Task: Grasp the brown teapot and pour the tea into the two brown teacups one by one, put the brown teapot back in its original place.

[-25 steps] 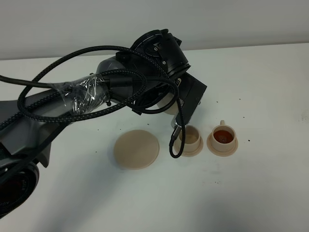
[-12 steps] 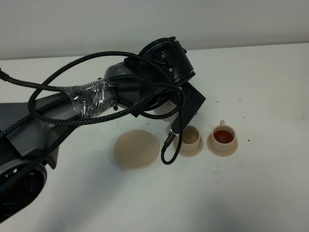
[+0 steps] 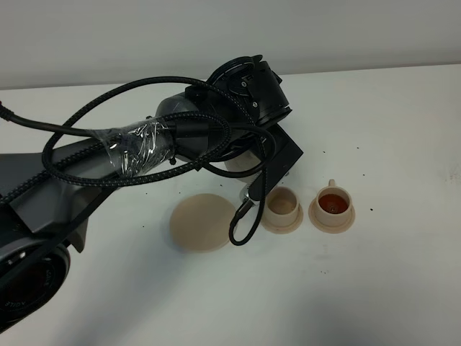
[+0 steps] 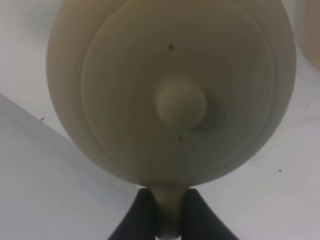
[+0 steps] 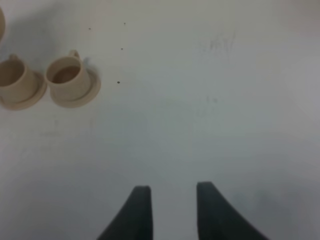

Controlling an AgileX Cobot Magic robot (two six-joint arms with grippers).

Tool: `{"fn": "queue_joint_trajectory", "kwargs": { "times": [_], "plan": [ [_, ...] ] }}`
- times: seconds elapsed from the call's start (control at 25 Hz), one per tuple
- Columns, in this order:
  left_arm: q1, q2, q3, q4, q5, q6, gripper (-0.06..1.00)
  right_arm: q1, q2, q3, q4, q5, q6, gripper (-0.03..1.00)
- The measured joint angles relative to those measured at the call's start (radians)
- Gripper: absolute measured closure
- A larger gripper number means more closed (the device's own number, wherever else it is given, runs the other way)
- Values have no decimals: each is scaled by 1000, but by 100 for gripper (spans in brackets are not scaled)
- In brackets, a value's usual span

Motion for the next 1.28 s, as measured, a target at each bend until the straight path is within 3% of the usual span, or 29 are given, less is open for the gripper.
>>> {"fn": "queue_joint_trajectory", "kwargs": {
  "times": [0.68,1.28],
  "plan": [
    [-54,11,0,99,11,-2,82,0,0,0,0,0,0,73],
    [-64,11,0,117,73,-3,82,0,0,0,0,0,0,73]
  ]
}}
